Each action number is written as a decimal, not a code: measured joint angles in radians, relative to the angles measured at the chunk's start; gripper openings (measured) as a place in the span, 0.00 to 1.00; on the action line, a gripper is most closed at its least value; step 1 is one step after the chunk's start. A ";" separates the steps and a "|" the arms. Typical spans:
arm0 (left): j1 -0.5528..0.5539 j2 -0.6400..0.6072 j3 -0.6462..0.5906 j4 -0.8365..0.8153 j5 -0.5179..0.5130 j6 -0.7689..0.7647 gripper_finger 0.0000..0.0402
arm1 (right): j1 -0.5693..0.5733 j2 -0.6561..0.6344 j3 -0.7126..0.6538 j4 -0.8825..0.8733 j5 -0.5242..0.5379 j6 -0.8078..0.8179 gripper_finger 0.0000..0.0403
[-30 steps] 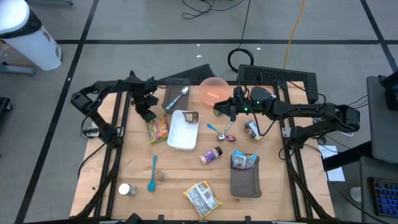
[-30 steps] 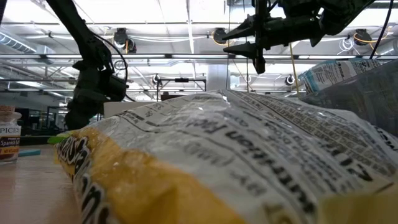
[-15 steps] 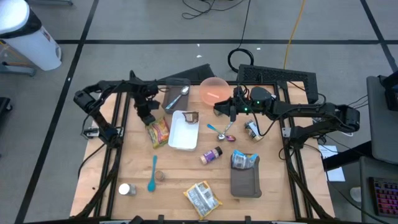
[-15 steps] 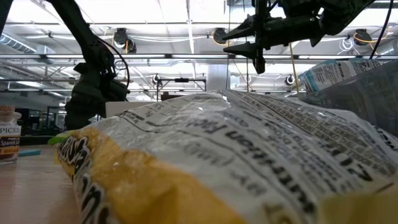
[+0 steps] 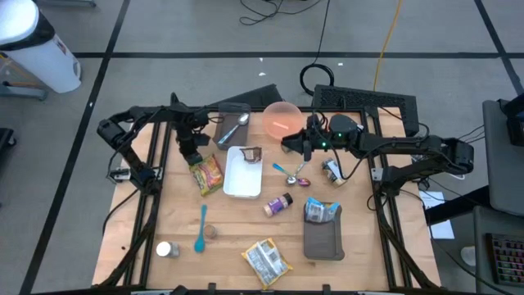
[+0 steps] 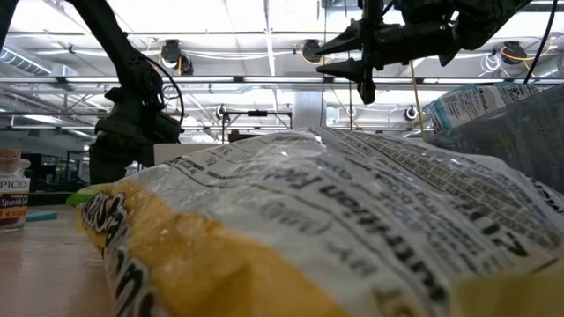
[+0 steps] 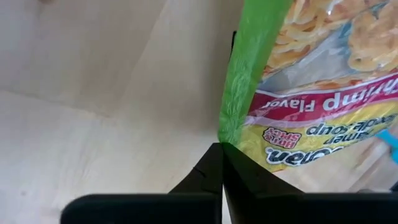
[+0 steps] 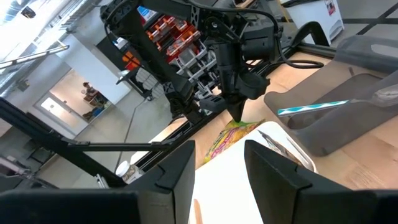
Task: Pick & Place Food Item
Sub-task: Put the green noodle pack into the bottom black transparent bin
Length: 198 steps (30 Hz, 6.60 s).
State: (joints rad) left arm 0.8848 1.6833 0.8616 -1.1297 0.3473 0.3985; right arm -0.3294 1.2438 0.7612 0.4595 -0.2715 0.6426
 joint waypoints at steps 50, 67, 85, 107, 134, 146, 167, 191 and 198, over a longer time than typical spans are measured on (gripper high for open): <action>0.247 -0.217 0.118 -0.035 -0.002 -0.282 0.50 | 0.005 0.000 0.000 0.000 0.005 -0.011 0.32; 0.193 -0.217 -0.056 0.290 0.070 -0.418 0.57 | 0.002 0.000 0.000 0.001 0.006 -0.023 0.32; 0.164 -0.216 -0.107 0.383 0.073 -0.463 0.57 | 0.003 0.000 0.000 0.001 0.007 -0.015 0.32; 0.101 -0.138 -0.099 0.383 0.027 -0.446 0.13 | 0.004 0.000 0.000 0.001 0.005 -0.009 0.32; 0.027 -0.457 -0.033 0.211 0.053 -0.412 0.00 | 0.004 0.000 0.000 0.188 0.006 -0.038 0.32; -0.070 -0.606 0.060 0.180 0.053 -0.489 0.00 | 0.011 0.000 0.152 0.136 0.003 -0.148 0.32; -0.235 -0.580 0.491 0.143 0.045 -0.551 0.00 | 0.012 0.242 0.693 -0.521 -0.195 -0.323 0.32; -0.430 -0.375 0.543 0.347 0.017 -0.633 0.00 | 0.048 0.439 0.863 -0.681 0.014 -0.569 0.32; -0.431 -0.375 0.543 0.435 0.014 -0.644 0.00 | 0.041 0.440 0.863 -0.710 0.009 -0.551 0.32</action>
State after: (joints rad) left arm 0.4538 1.3083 1.4044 -0.6949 0.3614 -0.2452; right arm -0.2882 1.6836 1.6245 -0.2505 -0.2621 0.0919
